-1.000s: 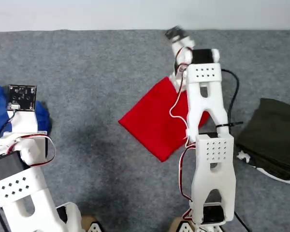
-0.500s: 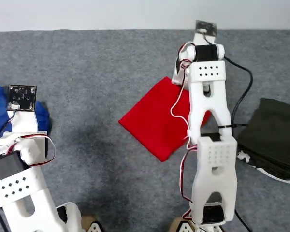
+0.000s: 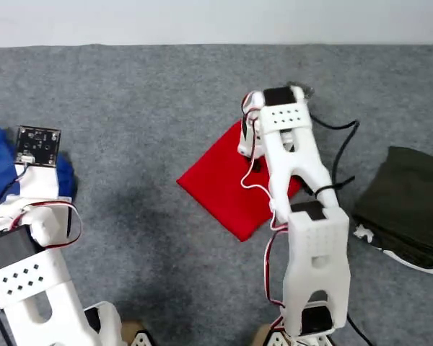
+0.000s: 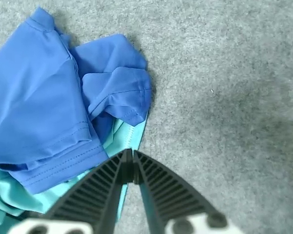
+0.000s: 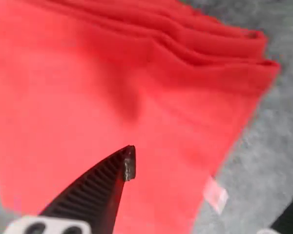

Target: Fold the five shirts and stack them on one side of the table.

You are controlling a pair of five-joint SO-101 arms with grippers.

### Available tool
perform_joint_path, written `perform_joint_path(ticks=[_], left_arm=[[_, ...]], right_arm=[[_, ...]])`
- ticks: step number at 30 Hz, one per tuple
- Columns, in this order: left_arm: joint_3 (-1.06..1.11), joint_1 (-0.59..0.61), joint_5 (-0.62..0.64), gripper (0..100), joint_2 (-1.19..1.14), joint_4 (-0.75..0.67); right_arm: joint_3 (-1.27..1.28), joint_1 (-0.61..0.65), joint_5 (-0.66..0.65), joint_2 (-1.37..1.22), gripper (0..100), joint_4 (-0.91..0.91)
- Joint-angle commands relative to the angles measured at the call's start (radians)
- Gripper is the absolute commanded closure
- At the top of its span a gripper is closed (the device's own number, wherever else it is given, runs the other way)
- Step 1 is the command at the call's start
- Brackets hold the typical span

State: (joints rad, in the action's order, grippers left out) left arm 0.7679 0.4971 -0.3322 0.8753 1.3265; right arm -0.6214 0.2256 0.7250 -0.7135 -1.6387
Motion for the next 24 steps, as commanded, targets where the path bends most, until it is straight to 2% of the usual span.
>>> perform_joint_path(ticks=[1,6,11,18,24], left_arm=[[-0.007,0.005,-0.028,99,0.018,-0.009],[-0.005,0.005,-0.028,99,0.018,-0.009],[-0.005,0.005,-0.028,99,0.014,-0.014],[-0.005,0.005,-0.028,99,0.014,-0.014],[-0.007,0.005,-0.028,99,0.018,-0.014]], right_arm=[[-0.006,0.015,0.031,-0.074,51.5,0.071],[-0.009,0.018,0.041,-0.205,51.5,0.15],[-0.041,0.035,0.034,-0.226,52.4,0.114],[-0.048,0.035,0.031,-0.24,75.5,0.097],[-0.048,0.033,0.031,-0.245,77.2,0.079]])
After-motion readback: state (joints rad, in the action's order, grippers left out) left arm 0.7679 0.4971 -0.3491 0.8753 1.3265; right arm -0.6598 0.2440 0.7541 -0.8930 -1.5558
